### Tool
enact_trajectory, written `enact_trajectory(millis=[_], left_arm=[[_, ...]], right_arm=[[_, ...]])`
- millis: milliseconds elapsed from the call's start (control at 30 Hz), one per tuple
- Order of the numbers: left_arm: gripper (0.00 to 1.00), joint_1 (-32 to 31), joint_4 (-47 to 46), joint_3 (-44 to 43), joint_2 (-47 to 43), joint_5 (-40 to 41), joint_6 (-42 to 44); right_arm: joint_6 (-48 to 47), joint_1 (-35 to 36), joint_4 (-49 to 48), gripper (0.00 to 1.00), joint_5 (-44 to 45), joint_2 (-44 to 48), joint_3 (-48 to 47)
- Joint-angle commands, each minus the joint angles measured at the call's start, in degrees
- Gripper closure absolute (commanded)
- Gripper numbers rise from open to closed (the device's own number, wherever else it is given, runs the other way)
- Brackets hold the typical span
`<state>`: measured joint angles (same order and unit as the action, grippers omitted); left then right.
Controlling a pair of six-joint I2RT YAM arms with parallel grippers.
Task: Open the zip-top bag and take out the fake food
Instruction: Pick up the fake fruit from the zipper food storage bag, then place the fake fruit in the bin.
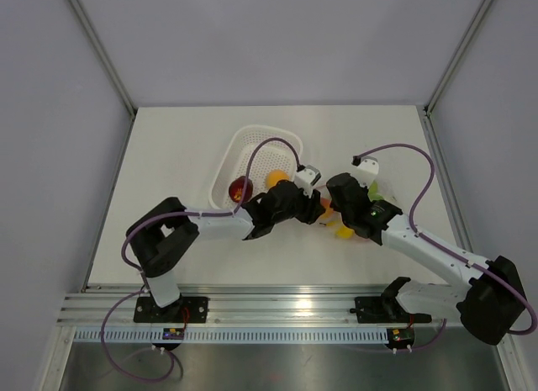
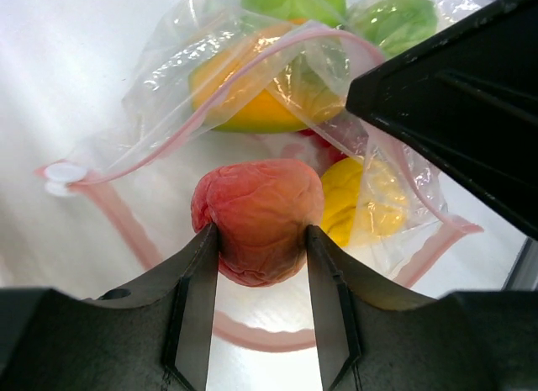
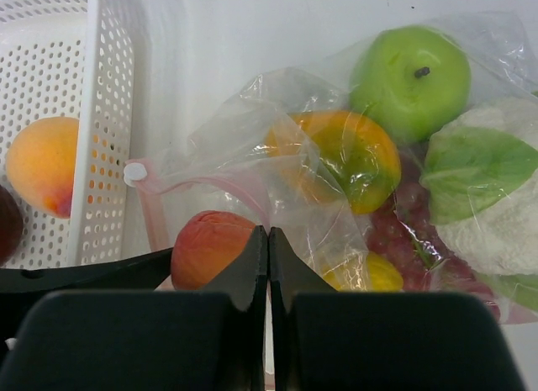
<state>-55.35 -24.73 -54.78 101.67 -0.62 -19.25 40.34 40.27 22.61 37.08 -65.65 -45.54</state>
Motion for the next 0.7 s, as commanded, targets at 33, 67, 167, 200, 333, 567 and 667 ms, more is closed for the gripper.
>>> enact_trajectory(millis=[33, 67, 167, 200, 333, 567, 667], left_arm=[[0.67, 0.0, 6.0, -4.2, -5.3, 4.2, 4.2], [0.67, 0.0, 6.4, -3.9, -6.1, 4.9, 4.7], [0.67, 0.0, 8.0, -3.7, -8.6, 5.6, 6.3], [0.67, 0.1, 8.2, -3.5, -9.7, 5.6, 6.5], [0.67, 0.3, 12.9, -4.4, -11.5, 7.1, 6.9], [0.67, 4.3, 14.9, -1.6, -18.2, 7.5, 5.4], [0.66, 8.2, 15.0, 1.3, -23.0, 6.7, 4.0]], right_arm=[[1.6, -1.0, 0.2, 1.00, 1.9, -0.4, -2.4], [1.6, -1.0, 0.2, 1.00, 1.6, -0.6, -2.5], [1.7, -1.2, 0.1, 1.00, 1.5, -0.7, -2.4], [1.6, -1.2, 0.0, 1.00, 1.5, -0.6, -2.4], [1.7, -1.2, 0.0, 1.00, 1.5, -1.0, -2.4], [1.5, -1.2, -0.5, 1.00, 1.2, -1.7, -2.4], [1.3, -1.2, -0.8, 1.00, 0.7, -2.1, -2.4]])
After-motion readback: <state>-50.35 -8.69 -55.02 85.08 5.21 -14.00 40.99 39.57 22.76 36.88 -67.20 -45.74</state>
